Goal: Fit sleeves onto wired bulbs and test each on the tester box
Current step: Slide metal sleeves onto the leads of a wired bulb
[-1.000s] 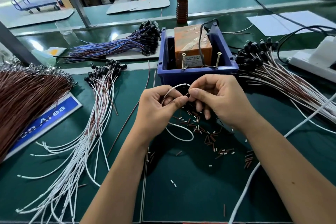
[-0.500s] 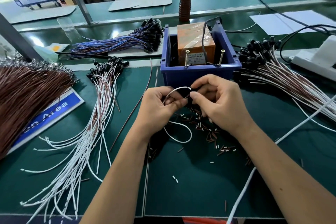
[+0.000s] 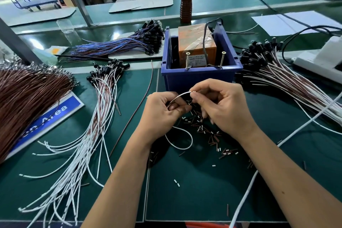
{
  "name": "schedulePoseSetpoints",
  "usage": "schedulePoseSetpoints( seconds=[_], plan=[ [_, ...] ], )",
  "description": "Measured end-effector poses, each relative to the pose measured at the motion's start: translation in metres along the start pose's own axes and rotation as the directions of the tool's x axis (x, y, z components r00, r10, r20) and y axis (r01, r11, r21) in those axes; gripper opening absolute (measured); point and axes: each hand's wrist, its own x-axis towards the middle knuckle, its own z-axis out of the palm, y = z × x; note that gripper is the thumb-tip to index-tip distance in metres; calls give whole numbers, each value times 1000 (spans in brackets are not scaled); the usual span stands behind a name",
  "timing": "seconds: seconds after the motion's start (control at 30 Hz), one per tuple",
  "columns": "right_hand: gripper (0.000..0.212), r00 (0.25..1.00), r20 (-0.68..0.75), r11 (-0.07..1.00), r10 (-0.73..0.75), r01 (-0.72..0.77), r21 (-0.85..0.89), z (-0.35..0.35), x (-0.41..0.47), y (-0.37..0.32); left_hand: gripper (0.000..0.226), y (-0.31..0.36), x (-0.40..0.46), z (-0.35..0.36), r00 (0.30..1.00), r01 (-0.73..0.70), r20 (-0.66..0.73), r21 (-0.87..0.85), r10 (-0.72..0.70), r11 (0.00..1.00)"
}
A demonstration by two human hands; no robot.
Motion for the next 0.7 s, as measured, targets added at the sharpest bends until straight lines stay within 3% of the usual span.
schedulePoseSetpoints(
  seconds=[0.37, 0.57, 0.7],
  plan=[
    [9, 971, -156, 966, -181, 146, -215, 2, 0, -1, 13, 6, -2, 1, 995, 40, 90, -70, -34, 997],
    [18, 890, -418, 979, -185, 128, -162, -12, 3, -4, 14, 8, -2, -6, 999, 48, 24, -209, -44, 977],
    [17, 958, -267, 988, -104, 69, -140, 1, -3, -8, 15, 16, -2, -1, 995, 57, -44, -485, -89, 873]
  ],
)
